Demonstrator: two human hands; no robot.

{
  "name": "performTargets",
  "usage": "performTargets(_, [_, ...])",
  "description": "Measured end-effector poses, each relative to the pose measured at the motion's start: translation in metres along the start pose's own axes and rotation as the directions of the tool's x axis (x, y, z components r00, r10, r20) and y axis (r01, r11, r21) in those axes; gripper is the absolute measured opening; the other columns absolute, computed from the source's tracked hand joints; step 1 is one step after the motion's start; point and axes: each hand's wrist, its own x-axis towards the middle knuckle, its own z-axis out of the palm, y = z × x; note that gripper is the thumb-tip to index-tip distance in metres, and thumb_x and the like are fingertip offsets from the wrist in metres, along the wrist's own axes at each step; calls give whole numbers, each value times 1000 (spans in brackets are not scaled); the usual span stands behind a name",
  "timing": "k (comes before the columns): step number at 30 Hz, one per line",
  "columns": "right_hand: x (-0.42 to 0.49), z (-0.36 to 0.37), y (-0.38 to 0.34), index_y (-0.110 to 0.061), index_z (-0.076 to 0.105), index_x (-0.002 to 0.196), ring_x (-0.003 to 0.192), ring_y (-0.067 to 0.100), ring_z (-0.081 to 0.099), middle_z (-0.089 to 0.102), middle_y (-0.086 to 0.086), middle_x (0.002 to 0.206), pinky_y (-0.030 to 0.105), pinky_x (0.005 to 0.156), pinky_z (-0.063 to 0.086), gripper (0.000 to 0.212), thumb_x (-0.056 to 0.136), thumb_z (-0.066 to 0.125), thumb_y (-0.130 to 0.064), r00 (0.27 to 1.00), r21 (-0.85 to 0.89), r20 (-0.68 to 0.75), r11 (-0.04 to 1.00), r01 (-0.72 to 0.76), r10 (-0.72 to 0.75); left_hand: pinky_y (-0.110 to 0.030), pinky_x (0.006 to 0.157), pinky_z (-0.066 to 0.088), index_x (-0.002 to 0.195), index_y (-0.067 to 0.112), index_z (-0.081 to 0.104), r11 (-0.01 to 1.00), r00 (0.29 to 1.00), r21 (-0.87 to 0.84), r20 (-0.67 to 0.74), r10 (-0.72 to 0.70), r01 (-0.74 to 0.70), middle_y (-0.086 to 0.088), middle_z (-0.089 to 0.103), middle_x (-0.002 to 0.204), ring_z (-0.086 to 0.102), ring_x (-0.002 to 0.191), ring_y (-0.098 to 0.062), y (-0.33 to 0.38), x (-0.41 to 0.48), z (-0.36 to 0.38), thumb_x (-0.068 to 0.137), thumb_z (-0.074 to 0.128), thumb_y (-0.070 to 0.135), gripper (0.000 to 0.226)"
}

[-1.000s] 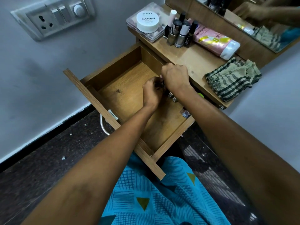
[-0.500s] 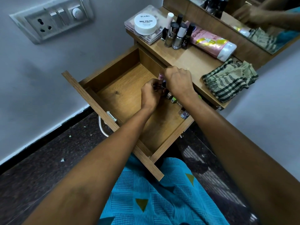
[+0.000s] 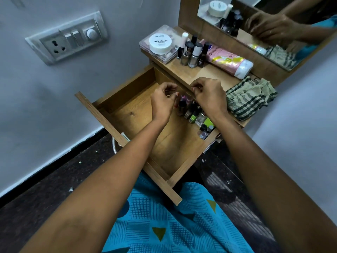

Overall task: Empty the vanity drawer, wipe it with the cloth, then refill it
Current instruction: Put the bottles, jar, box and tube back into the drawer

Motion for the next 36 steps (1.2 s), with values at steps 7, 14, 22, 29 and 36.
performTargets(7, [31, -7, -3, -5, 67, 102, 89, 20, 65, 70, 10, 101, 32, 80, 54, 20, 86, 56, -2, 990, 181, -127, 983, -35, 58, -2, 75, 44, 101, 3, 64, 989, 988, 39, -48, 145, -143, -7, 67, 101, 58, 87, -6, 30, 20, 4, 80, 63, -4, 22])
performTargets(14, [67, -12, -12, -6, 62, 112, 100, 15, 55, 60, 8, 115, 18, 83, 44, 27, 86, 57, -3, 971, 112, -236, 991, 79, -50, -29, 102, 43, 119, 6, 58, 933, 947, 182, -29, 319, -309, -9, 59, 122, 55, 114, -18, 61, 52, 18, 81, 62, -1, 38])
performTargets(22, [87, -11, -7, -16, 56, 124, 110, 26, 44, 59, 5, 121, 29, 87, 39, 36, 90, 48, -7, 969, -201, -155, 966, 160, -193, -18, 93, 40, 116, 6, 59, 856, 909, 317, 52, 414, -409, -9, 59, 120, 54, 111, -18, 62, 71, 25, 85, 59, 6, 31])
performTargets(29, [86, -14, -8, -13, 61, 112, 112, 27, 44, 58, 9, 115, 31, 88, 41, 27, 86, 55, -7, 973, -164, -152, 975, 149, -174, -16, 89, 44, 110, 3, 58, 863, 913, 305, 65, 403, -403, -10, 54, 117, 54, 104, -16, 63, 73, 26, 84, 60, 3, 27])
performTargets(36, [75, -17, -9, -12, 59, 116, 115, 27, 43, 54, 11, 121, 30, 94, 39, 32, 86, 55, -4, 981, -164, -106, 976, 145, -164, -8, 86, 40, 118, 4, 59, 860, 913, 308, 119, 391, -408, -13, 56, 115, 53, 104, -15, 66, 65, 15, 82, 61, 3, 36])
